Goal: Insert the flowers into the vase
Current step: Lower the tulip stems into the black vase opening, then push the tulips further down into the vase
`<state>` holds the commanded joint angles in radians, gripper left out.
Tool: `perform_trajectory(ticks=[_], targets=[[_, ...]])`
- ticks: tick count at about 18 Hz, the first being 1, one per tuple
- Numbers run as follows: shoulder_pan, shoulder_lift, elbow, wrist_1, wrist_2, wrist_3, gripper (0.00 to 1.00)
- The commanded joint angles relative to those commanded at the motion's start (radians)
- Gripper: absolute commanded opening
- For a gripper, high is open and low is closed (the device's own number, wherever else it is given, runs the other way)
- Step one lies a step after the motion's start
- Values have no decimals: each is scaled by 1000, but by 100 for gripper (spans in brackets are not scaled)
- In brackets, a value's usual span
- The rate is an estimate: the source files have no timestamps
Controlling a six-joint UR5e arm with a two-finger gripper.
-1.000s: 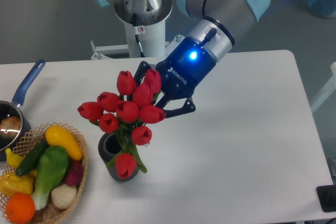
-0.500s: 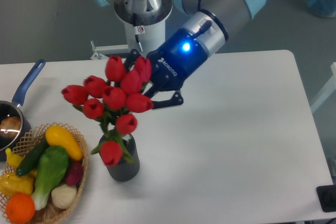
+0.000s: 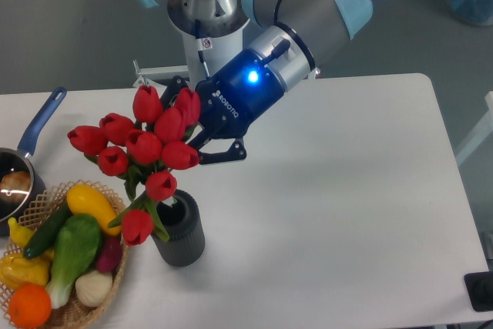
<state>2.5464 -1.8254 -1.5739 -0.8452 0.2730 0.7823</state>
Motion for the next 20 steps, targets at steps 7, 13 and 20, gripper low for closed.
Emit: perform_trajectory(ticks=[7,13,20], targets=[[-8,-26,-38,43,15,17,9],[-29,-22,-155,43,49,130,10],[-54,-58,-170,45,133,147,16]])
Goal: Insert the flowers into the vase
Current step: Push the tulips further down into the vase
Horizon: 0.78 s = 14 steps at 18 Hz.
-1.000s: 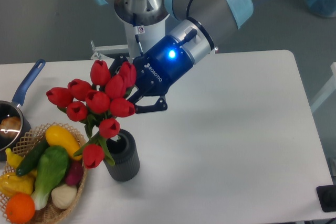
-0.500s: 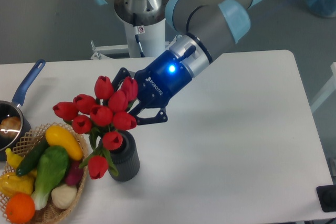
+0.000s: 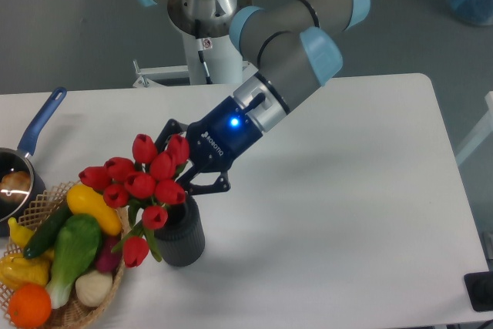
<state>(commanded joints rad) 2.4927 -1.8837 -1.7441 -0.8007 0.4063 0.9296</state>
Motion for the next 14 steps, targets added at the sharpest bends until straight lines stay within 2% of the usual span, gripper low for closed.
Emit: perform_trajectory(ticks=[3,7,9,10,12,14], targets=[[-20,-18,-2,0,22,44,25],[-20,-31,-34,0,25,140,55],[-15,-29,-35,-2,25,141,62],[-11,-29,-35,0,25,141,70],[1,-29,-35,0,29,141,98],[20,-28,-35,-2,32,143,100]])
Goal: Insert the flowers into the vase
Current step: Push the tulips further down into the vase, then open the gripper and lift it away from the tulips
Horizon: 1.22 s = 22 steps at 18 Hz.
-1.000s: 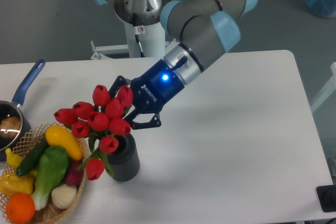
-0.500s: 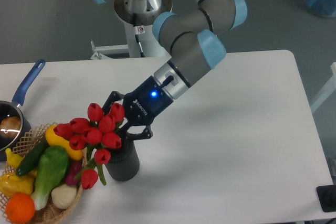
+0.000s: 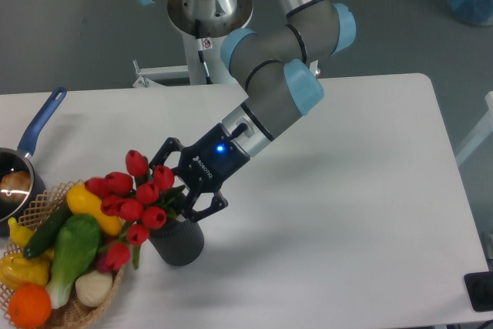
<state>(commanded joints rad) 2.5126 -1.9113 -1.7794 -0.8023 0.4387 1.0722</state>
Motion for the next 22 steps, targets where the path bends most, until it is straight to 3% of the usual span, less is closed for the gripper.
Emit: perform_trajectory(ticks=[3,13,19,22], targets=[[26,3,-2,-2,8,0,100],[95,40,-2,-3,193,55,100],[97,110,8,-2,523,245,100],[98,118,20,5,577,276,100]])
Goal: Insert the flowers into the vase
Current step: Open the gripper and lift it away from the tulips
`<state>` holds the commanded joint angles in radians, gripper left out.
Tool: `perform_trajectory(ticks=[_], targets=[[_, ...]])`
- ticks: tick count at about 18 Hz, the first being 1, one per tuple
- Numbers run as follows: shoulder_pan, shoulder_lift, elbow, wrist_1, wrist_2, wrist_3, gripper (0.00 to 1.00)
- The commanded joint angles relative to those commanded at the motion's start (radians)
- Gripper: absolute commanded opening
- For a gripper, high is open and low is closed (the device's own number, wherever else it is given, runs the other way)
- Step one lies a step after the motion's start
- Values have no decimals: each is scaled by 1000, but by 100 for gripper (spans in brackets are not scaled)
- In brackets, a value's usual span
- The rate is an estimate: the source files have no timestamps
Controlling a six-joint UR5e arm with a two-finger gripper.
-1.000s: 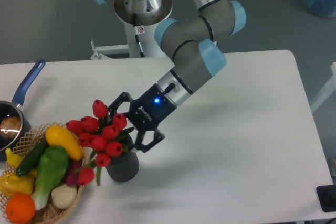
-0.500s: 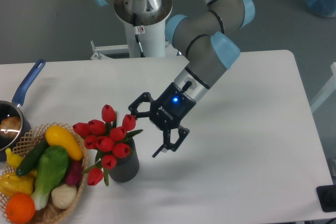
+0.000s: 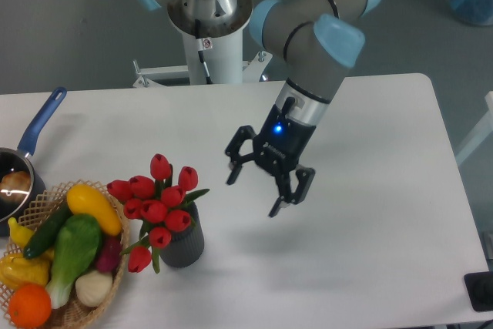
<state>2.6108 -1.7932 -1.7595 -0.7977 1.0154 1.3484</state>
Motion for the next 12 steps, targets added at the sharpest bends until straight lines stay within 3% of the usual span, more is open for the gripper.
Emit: perform_trajectory(ticks=[4,8,12], targets=[[-5,3,15,-8,172,3,100],[-9,8,8,-11,230,6,100],[-26,18,-5,-12,415,15,100]])
